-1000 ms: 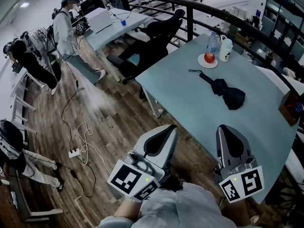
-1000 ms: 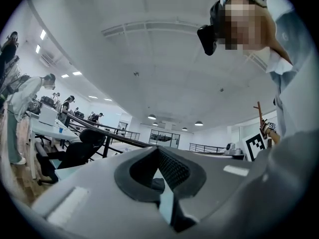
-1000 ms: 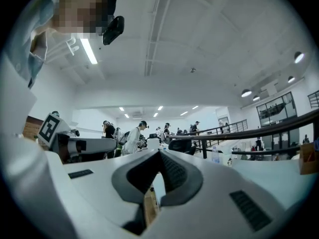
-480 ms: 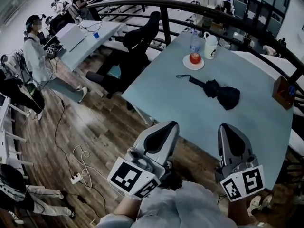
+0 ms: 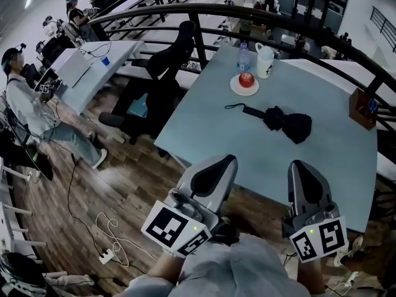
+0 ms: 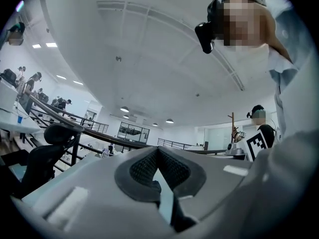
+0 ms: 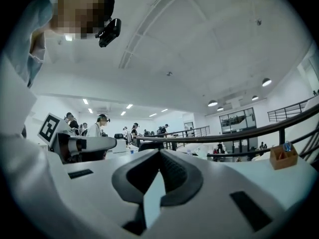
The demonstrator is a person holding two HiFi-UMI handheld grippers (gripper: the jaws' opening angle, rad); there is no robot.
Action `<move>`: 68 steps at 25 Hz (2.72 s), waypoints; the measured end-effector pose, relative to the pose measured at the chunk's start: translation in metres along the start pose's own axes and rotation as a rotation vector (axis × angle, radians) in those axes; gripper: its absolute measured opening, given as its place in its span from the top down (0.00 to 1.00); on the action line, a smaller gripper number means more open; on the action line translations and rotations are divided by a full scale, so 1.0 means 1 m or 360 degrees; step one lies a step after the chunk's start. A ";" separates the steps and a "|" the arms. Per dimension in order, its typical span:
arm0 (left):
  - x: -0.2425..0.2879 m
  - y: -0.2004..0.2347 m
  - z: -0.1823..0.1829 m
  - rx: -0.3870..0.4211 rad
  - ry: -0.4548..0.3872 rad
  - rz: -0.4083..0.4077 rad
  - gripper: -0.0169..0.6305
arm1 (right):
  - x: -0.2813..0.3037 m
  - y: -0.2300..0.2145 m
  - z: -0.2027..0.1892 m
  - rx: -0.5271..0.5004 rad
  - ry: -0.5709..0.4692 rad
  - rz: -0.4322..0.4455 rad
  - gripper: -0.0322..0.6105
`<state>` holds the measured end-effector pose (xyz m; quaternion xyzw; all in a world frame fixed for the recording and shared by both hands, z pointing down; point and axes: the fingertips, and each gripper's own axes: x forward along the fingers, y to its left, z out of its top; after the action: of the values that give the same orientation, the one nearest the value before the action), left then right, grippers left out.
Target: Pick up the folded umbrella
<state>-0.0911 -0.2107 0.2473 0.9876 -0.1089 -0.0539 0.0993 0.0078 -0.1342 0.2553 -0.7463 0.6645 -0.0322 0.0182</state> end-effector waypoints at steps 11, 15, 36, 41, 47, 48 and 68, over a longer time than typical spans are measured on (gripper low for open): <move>0.015 0.019 -0.007 -0.0039 0.0046 -0.0252 0.97 | -0.003 -0.006 -0.003 -0.0033 -0.0010 -0.0314 0.95; 0.019 0.018 -0.009 -0.0070 0.0051 -0.0322 0.97 | -0.008 -0.012 -0.004 -0.0030 0.0007 -0.0392 0.95; 0.098 0.017 -0.028 0.0096 0.0166 -0.0337 0.97 | 0.020 -0.073 -0.008 0.0045 0.0002 -0.0344 0.95; 0.136 0.015 -0.040 0.0098 0.0222 -0.0326 0.96 | 0.029 -0.110 -0.010 0.0062 0.0008 -0.0328 0.95; 0.194 0.010 -0.075 0.0231 0.0357 -0.0426 0.96 | 0.039 -0.158 -0.023 0.0109 0.0044 -0.0310 0.95; 0.203 0.009 -0.084 0.0252 0.0398 -0.0448 0.96 | 0.040 -0.165 -0.026 0.0117 0.0050 -0.0306 0.95; 0.323 0.024 -0.249 0.0941 0.1262 -0.0852 0.63 | 0.043 -0.276 -0.062 0.0230 0.0160 -0.0310 0.95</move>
<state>0.2489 -0.2604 0.4679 0.9112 0.1807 0.3311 -0.1656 0.2814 -0.1436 0.3376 -0.8015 0.5850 -0.1189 0.0352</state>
